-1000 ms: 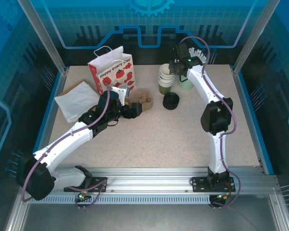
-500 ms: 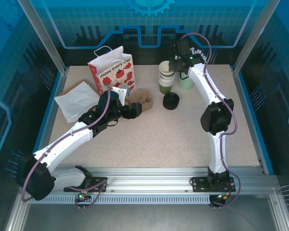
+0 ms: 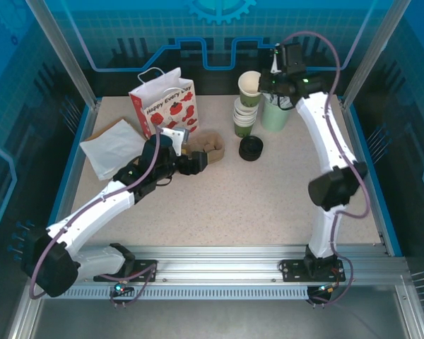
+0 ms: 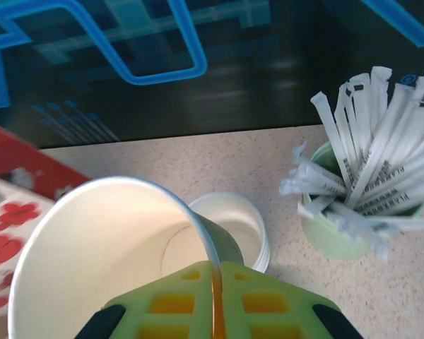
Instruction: Pack the takeout coffee
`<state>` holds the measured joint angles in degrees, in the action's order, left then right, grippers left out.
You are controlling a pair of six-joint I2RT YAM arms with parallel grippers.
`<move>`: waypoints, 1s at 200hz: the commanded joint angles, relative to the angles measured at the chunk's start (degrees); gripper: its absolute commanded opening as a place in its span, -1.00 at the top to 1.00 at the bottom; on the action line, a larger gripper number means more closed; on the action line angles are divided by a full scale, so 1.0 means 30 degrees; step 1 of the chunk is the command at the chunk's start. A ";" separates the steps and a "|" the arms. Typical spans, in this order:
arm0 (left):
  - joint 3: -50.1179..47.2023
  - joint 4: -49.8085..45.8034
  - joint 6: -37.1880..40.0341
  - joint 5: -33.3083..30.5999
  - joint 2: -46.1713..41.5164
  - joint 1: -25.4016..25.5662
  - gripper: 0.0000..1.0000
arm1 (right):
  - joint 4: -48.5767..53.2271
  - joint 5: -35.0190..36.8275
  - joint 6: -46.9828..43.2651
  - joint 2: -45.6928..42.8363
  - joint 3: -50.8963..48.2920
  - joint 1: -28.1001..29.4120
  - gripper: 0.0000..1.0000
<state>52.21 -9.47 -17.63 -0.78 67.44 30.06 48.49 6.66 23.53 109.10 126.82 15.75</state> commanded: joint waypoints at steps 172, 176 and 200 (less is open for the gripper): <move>-0.4394 -0.0084 -0.1505 -0.1514 -0.4550 0.0027 -0.75 | -1.1767 -0.2848 0.0876 -0.8791 -2.4902 0.8336 0.68; -0.4394 -0.0100 -0.1518 -0.1500 -0.4547 0.0016 -0.75 | -1.1706 -0.2857 0.0872 -0.8798 -2.4902 0.8349 0.64; -0.4363 -0.0239 -0.1478 -0.1459 -0.4638 0.0011 -0.75 | -1.0690 -0.2807 0.0618 -0.9298 -2.4403 0.8395 0.36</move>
<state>39.92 -9.26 -21.08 -5.15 54.72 30.06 15.57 -2.92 25.82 82.19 52.64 40.18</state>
